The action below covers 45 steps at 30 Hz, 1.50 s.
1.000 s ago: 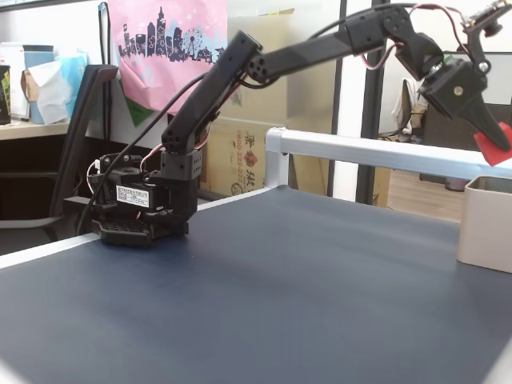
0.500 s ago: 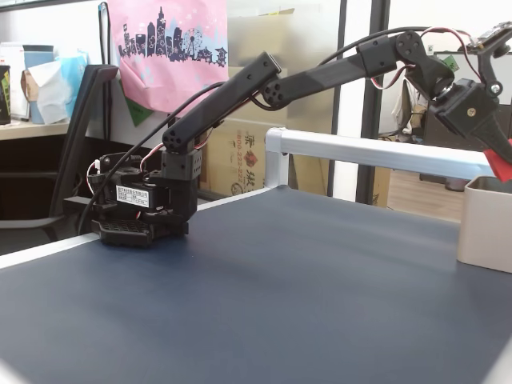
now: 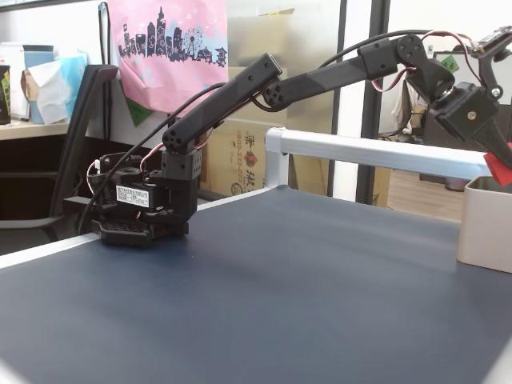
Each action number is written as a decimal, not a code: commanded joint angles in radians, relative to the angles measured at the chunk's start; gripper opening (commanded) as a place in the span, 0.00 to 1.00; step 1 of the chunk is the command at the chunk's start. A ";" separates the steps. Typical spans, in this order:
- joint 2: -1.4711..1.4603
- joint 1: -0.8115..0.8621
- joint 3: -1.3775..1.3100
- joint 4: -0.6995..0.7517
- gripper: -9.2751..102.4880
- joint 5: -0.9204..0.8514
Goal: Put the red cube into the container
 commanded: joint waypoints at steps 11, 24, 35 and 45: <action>0.020 -0.008 -0.071 0.028 0.23 -0.012; 0.023 -0.009 -0.109 0.035 0.39 -0.091; 0.021 -0.006 -0.104 -0.003 0.45 -0.141; 0.020 -0.014 -0.104 -0.009 0.44 -0.124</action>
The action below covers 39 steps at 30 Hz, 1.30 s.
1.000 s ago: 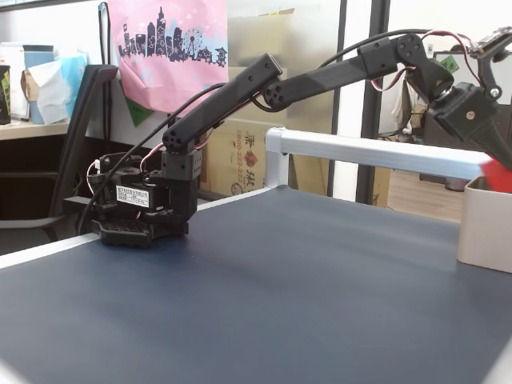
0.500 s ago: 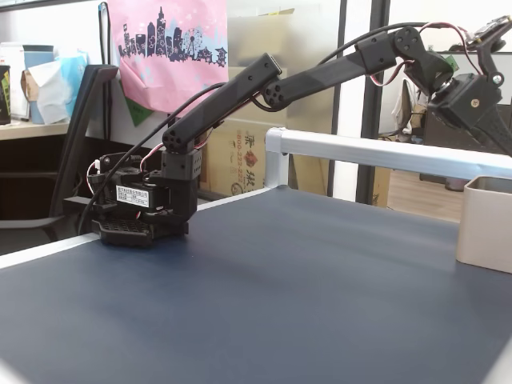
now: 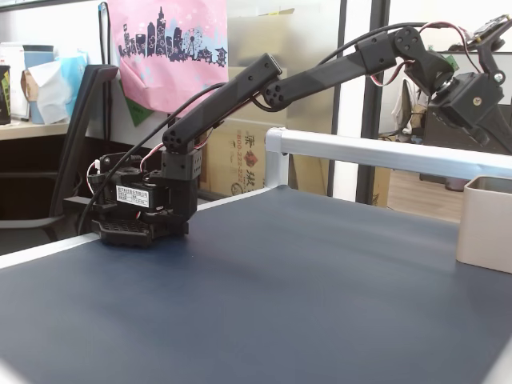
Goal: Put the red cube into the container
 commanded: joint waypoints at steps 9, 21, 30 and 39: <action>0.094 -0.009 0.032 0.000 0.22 -0.031; 0.586 0.132 0.621 -0.061 0.08 0.009; 1.137 0.367 1.330 -0.219 0.08 0.000; 1.664 0.526 1.999 -0.337 0.08 -0.003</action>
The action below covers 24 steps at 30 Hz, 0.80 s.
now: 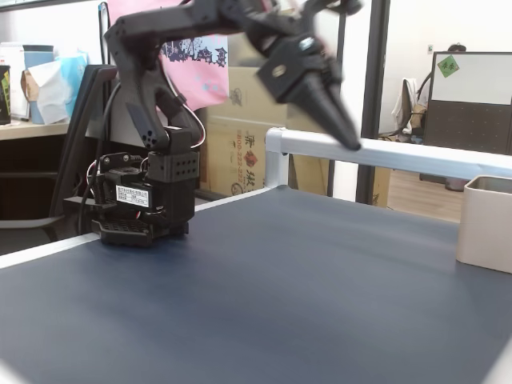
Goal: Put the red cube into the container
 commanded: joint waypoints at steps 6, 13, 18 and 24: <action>0.416 0.092 0.457 -0.046 0.08 0.002; 0.769 0.158 0.778 0.032 0.08 -0.014; 0.916 0.173 0.897 0.155 0.08 0.006; 1.040 0.173 1.008 0.302 0.08 -0.028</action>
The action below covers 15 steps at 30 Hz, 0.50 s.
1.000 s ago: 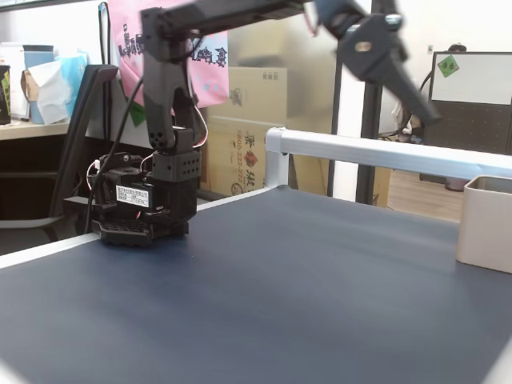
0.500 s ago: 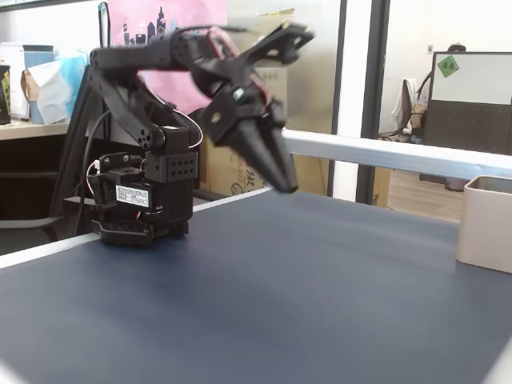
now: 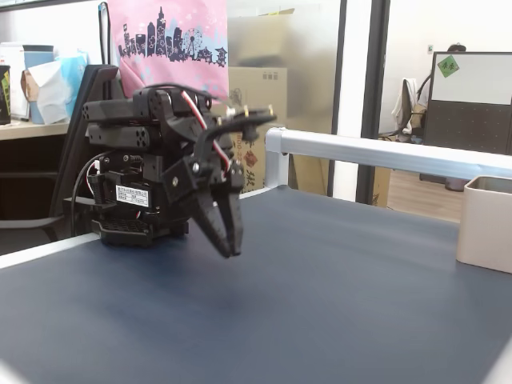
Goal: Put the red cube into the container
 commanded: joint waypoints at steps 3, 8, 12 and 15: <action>0.084 -0.012 0.028 0.132 0.08 -0.035; 0.123 -0.015 0.061 0.198 0.08 -0.038; 0.126 -0.025 0.061 0.256 0.08 -0.020; 0.126 -0.026 0.061 0.296 0.08 -0.014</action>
